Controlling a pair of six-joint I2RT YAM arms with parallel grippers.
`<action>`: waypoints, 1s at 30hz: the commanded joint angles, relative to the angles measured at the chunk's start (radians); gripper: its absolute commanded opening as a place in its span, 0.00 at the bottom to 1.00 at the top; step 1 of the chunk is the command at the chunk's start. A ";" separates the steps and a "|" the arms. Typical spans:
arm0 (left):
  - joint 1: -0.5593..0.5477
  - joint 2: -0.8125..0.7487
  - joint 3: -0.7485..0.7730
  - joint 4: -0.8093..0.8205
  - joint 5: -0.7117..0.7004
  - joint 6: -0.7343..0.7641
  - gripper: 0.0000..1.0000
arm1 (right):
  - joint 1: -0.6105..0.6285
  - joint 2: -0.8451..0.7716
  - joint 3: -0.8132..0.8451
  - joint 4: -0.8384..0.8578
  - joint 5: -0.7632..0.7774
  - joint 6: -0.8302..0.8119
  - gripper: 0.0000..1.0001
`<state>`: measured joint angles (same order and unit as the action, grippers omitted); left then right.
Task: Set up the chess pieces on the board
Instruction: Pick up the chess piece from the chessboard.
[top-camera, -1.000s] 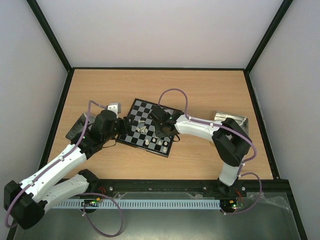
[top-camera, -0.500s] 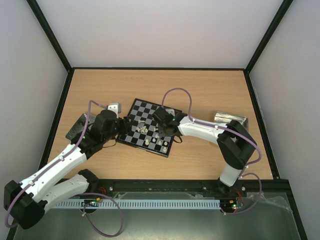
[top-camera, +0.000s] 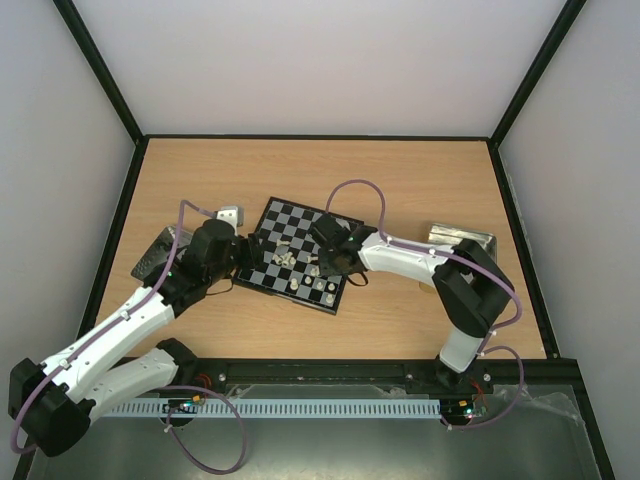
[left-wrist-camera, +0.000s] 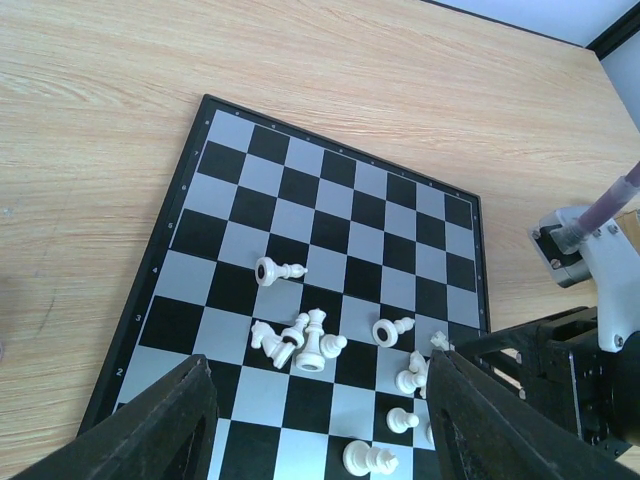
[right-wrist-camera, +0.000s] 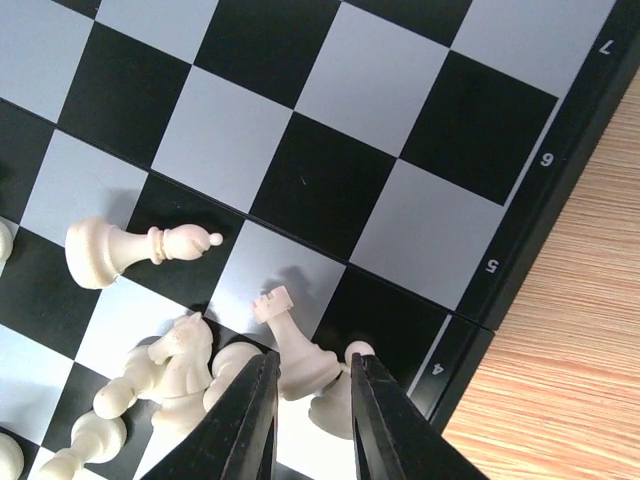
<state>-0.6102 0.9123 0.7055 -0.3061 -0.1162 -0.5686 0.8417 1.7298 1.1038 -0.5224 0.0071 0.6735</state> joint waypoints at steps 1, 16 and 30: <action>0.006 0.008 -0.006 0.008 -0.005 0.012 0.59 | -0.010 0.025 0.000 0.018 -0.008 -0.033 0.20; 0.007 0.026 -0.001 0.009 -0.004 0.014 0.59 | -0.035 0.097 0.038 0.052 0.019 -0.104 0.19; 0.007 0.055 -0.005 0.030 0.061 -0.021 0.60 | -0.053 0.110 0.029 0.138 0.028 -0.172 0.16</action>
<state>-0.6098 0.9546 0.7055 -0.3038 -0.0841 -0.5743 0.8051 1.8183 1.1316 -0.4381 0.0059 0.5411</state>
